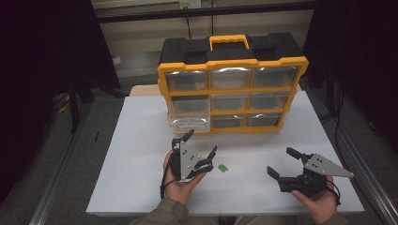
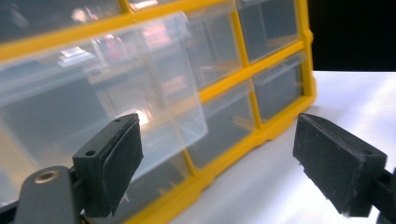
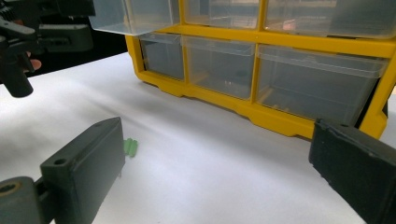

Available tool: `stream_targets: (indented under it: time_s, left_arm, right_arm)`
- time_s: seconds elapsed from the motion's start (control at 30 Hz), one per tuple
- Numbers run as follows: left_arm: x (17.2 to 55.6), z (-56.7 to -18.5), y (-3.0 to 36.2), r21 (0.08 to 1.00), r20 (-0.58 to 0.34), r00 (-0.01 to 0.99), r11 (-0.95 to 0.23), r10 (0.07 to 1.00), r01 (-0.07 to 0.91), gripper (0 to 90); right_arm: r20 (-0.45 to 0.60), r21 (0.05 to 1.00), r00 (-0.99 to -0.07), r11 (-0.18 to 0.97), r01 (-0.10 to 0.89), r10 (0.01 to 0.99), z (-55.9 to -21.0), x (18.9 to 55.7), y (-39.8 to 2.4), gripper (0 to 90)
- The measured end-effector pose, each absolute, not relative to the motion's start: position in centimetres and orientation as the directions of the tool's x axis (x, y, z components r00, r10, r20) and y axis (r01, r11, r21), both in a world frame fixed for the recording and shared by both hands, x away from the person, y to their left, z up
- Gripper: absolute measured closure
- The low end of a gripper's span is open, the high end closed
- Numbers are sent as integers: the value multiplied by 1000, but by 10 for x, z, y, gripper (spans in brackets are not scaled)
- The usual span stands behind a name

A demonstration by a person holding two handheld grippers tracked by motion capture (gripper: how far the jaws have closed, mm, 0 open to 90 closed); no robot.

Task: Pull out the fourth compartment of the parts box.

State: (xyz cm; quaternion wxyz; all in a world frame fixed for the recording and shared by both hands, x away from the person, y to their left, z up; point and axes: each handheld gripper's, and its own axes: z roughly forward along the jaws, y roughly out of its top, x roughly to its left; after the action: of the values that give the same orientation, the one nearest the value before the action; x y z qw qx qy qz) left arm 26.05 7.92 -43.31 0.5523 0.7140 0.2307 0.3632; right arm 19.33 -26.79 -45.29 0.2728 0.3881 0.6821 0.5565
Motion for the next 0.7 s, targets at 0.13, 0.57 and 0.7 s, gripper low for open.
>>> stream_targets:
  time_s: [0.13,0.57,0.7]
  left_arm:
    - [263,-436,80,962,216,667,-274,713,-18,145]
    - [270,-443,77,961,124,721,-264,682,85,120]
    - [272,-446,75,958,98,736,-263,669,112,114]
  right_arm:
    - [53,970,-554,89,227,831,-453,195,-267,35]
    - [54,970,-560,90,226,826,-453,197,-265,35]
    - [61,969,-556,85,232,829,-453,197,-265,35]
